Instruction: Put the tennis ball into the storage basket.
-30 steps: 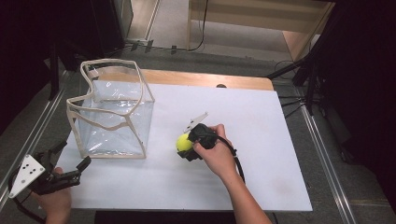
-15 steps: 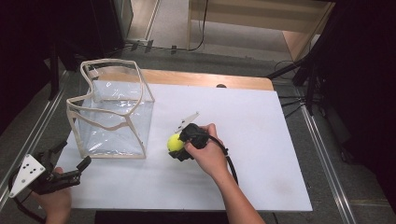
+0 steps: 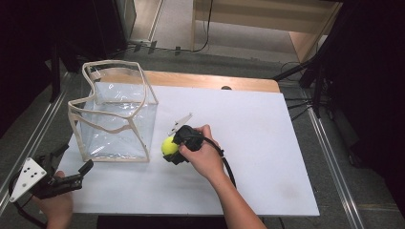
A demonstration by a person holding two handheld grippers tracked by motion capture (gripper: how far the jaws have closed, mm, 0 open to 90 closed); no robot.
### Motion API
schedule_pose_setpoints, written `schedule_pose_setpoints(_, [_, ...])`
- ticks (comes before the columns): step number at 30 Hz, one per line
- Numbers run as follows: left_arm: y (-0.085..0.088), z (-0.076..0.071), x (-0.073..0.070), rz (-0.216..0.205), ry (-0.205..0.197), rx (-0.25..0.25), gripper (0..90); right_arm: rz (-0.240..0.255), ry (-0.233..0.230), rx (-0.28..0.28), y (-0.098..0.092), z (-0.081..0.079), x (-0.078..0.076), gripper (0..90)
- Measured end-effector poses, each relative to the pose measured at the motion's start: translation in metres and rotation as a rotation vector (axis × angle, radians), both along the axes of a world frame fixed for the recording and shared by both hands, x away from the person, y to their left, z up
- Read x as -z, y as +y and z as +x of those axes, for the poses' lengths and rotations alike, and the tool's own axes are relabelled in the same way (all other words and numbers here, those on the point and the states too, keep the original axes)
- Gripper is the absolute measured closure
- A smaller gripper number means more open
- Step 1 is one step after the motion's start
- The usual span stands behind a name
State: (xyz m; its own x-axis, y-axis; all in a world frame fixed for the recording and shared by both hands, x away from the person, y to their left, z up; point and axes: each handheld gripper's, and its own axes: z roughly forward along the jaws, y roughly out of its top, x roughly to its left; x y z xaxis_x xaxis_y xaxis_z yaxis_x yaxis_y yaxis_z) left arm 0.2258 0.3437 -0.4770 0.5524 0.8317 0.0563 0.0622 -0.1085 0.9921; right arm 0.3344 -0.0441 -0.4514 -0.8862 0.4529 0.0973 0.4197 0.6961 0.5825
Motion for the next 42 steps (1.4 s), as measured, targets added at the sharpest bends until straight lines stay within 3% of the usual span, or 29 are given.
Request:
schedule_pose_setpoints(16, [-0.001, 0.000, 0.000, 0.006, 0.003, 0.001, 5.3, 0.001, 0.000, -0.028, 0.016, 0.007, -0.008, 23.3])
schedule_pose_setpoints(42, [0.000, 0.001, 0.000, 0.004, 0.002, 0.001, 5.3, 0.010, -0.031, -0.051, 0.025, 0.018, -0.039, 23.4])
